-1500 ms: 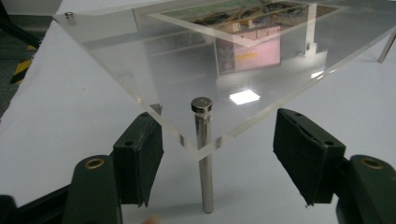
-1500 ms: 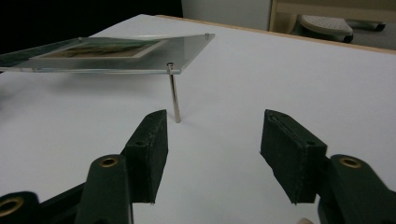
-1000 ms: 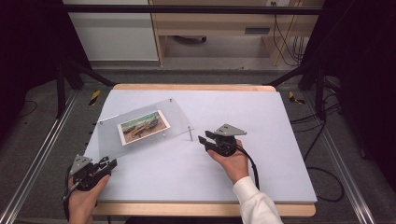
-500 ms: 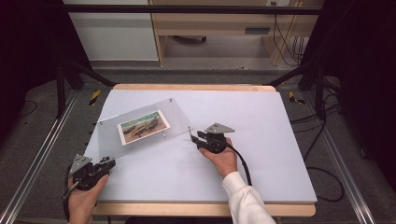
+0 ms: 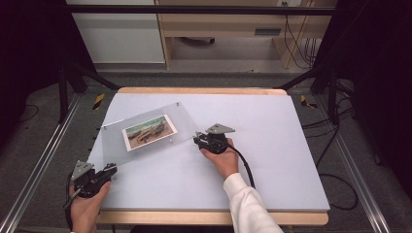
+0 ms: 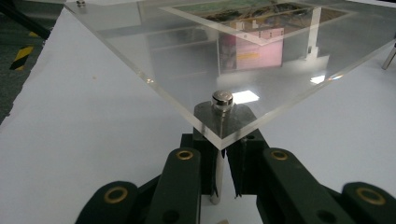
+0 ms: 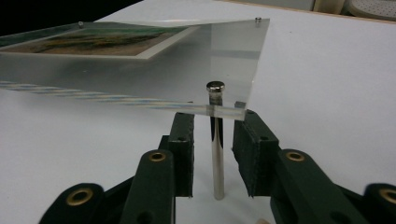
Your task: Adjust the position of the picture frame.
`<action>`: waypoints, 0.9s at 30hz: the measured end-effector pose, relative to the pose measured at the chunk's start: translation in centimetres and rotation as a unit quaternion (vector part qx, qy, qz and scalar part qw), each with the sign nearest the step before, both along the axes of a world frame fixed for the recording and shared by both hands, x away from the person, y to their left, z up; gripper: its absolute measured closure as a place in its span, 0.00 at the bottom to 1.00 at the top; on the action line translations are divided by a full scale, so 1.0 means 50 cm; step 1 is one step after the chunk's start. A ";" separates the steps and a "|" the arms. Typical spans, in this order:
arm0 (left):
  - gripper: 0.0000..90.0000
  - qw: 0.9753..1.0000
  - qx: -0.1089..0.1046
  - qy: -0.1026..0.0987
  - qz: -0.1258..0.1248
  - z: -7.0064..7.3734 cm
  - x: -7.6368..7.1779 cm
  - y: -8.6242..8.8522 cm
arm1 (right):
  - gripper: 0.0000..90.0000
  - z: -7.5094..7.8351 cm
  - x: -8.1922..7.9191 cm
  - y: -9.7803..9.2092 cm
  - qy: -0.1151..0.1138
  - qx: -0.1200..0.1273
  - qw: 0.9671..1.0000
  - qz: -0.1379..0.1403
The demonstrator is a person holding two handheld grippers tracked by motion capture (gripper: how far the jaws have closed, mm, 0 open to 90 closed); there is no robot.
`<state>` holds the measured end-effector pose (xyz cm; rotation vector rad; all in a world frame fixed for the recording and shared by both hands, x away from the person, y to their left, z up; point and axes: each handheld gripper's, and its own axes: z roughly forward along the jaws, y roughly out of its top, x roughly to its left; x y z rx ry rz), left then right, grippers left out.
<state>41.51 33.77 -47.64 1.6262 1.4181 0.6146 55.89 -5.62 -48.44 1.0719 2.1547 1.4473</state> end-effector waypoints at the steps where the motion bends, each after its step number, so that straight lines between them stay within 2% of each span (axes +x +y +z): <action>1: 0.91 1.000 -0.001 0.000 0.001 0.000 0.000 0.000 | 0.79 0.000 0.002 0.003 0.000 -0.002 1.000 0.000; 5: 0.91 1.000 0.000 0.000 0.002 0.000 0.000 0.000 | 0.87 -0.001 0.010 0.005 -0.001 0.007 1.000 -0.002; 9: 0.92 1.000 0.001 0.001 0.002 0.000 0.000 -0.001 | 0.91 -0.001 0.013 0.006 0.011 0.011 1.000 -0.001; 19: 0.91 1.000 0.005 0.002 0.003 0.001 0.001 -0.004 | 0.92 -0.001 0.015 0.012 -0.002 -0.002 1.000 0.001; 27: 0.93 1.000 0.006 0.005 0.003 0.002 0.002 -0.002 | 0.95 0.000 0.017 0.016 0.001 -0.008 1.000 0.002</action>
